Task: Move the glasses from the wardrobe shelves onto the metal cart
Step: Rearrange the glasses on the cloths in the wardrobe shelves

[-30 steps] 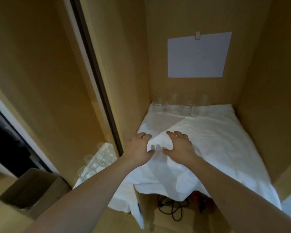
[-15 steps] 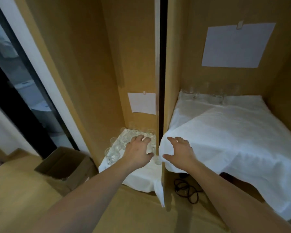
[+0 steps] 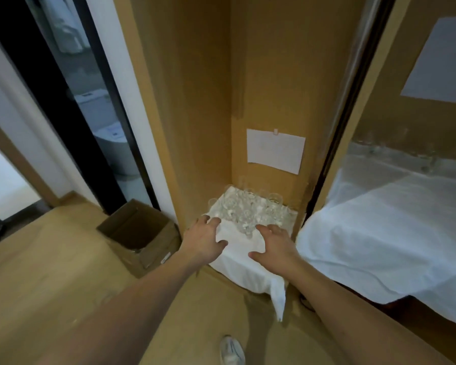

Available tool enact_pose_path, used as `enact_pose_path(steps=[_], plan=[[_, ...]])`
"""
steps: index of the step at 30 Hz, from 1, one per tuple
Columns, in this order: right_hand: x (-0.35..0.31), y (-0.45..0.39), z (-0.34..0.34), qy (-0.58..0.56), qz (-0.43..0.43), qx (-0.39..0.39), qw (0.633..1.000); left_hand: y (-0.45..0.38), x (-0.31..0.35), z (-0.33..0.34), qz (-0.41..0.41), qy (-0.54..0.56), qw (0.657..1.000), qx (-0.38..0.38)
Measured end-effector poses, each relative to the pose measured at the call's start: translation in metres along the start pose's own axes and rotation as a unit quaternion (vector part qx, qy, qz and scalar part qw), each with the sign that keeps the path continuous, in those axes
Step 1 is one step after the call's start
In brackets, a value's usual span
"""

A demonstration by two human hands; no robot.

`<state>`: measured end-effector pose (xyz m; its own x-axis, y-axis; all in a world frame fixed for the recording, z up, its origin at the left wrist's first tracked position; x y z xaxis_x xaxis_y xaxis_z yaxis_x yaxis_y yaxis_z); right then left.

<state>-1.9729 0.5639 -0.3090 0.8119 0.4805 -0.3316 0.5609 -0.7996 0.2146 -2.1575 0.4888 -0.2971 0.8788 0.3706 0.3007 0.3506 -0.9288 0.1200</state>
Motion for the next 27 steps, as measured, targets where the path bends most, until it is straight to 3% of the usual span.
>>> enact_pose_path(steps=[8, 27], plan=[[-0.024, -0.084, 0.008, -0.044, -0.008, -0.025, 0.999, -0.057, -0.048, -0.009, -0.060, 0.006, 0.998, -0.019], [-0.005, -0.239, 0.072, -0.123, 0.055, -0.134, 0.982, -0.196, -0.101, 0.047, -0.097, 0.038, 0.991, -0.087]])
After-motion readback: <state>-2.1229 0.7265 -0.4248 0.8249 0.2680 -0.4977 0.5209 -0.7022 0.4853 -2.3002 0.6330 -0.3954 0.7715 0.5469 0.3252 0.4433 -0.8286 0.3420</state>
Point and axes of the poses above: each hand's wrist, its own y-axis away from the middle knuckle, its own z-axis out of the palm, x = y × z, the point moved 5 cm from there along -y, towards the middle knuckle, and after that the axes turned 1 degree about y, right-handed, at the moved point
